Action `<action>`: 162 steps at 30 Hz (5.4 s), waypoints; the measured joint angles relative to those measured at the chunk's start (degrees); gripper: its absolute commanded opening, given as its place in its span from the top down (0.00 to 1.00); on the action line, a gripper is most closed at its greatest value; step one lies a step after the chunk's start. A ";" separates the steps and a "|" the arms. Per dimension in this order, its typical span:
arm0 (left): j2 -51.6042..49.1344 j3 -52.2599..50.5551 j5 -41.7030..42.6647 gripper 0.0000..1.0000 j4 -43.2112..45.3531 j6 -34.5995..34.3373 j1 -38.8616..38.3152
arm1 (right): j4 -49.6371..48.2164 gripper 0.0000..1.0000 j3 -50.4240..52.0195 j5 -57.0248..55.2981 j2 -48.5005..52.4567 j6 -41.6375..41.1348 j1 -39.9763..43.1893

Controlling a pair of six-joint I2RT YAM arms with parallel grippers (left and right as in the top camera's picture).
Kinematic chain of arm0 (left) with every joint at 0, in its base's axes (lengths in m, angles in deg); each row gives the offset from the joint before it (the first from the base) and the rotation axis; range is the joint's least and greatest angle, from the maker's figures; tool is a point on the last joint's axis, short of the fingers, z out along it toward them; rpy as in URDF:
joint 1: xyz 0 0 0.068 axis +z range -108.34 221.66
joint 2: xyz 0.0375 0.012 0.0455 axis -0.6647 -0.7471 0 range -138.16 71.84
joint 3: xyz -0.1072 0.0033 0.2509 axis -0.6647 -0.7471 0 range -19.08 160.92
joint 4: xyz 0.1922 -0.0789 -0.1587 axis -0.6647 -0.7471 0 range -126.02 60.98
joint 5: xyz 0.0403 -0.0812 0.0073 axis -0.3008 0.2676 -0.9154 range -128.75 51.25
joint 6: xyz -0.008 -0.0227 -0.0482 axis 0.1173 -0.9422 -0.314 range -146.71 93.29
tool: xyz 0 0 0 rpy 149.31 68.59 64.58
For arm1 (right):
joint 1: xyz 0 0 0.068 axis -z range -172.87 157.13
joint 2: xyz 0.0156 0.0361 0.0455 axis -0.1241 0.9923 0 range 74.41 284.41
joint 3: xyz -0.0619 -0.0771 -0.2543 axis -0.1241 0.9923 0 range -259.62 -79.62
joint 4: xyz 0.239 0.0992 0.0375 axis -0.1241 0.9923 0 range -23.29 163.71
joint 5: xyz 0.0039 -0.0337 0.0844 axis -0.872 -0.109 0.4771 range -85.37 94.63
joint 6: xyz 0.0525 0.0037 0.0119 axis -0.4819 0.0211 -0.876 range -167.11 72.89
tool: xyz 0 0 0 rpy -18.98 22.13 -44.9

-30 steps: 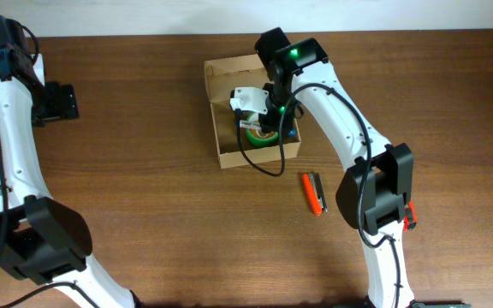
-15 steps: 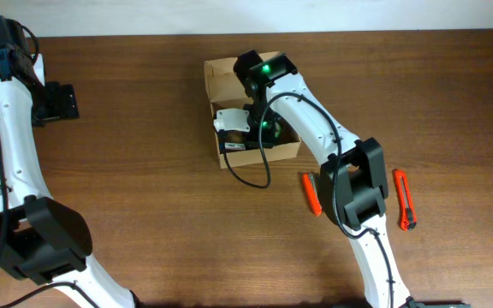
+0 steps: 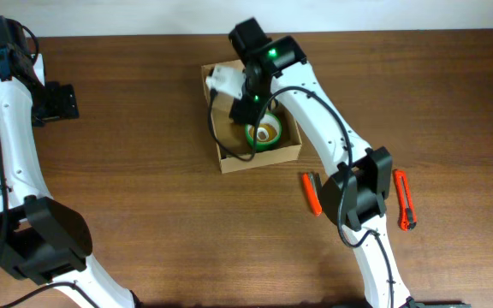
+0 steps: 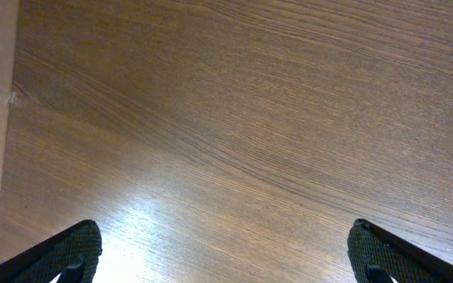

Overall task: Pack container
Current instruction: 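Place the marker into the box and withdraw the right gripper, then move the right gripper to the red box cutter and grasp it, then carry the red box cutter over the box, lower it inside, release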

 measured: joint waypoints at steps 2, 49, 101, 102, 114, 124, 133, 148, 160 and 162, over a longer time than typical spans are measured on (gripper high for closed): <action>0.00 0.00 0.00 0.00 0.00 0.00 0.00 | -1.49 0.21 -1.79 -4.02 -1.90 -6.56 0.59; 0.00 -0.02 0.02 0.00 -0.13 0.00 0.00 | -11.34 0.14 76.61 -11.85 -56.02 -23.52 45.64; 0.00 -0.04 0.00 0.00 -0.15 0.00 0.00 | -11.61 0.96 55.15 -2.29 -24.72 -28.83 47.34; 0.00 -0.04 0.00 0.00 -0.07 0.00 0.00 | -9.18 0.96 51.41 -1.97 -24.70 -29.97 47.34; 0.00 -0.07 0.00 0.00 0.02 0.00 0.00 | 7.54 0.96 12.85 2.29 -24.55 -26.49 29.40; 0.00 -0.07 0.00 0.00 0.00 0.00 0.00 | 3.13 0.96 12.74 2.49 -24.15 11.21 1.55; 0.00 -0.07 0.00 0.00 0.00 0.00 0.00 | 5.03 0.97 12.35 0.46 -7.56 15.63 0.46; 0.00 -0.07 0.00 0.00 0.00 0.00 0.00 | 4.59 0.96 12.35 3.39 -2.40 17.05 -0.63; 0.00 -0.07 0.00 0.00 0.00 0.00 0.00 | -3.89 0.12 12.35 3.32 1.44 8.98 -3.61; 0.00 -0.07 0.00 0.00 0.00 0.00 0.00 | -4.04 0.12 12.35 2.67 1.44 6.62 -3.63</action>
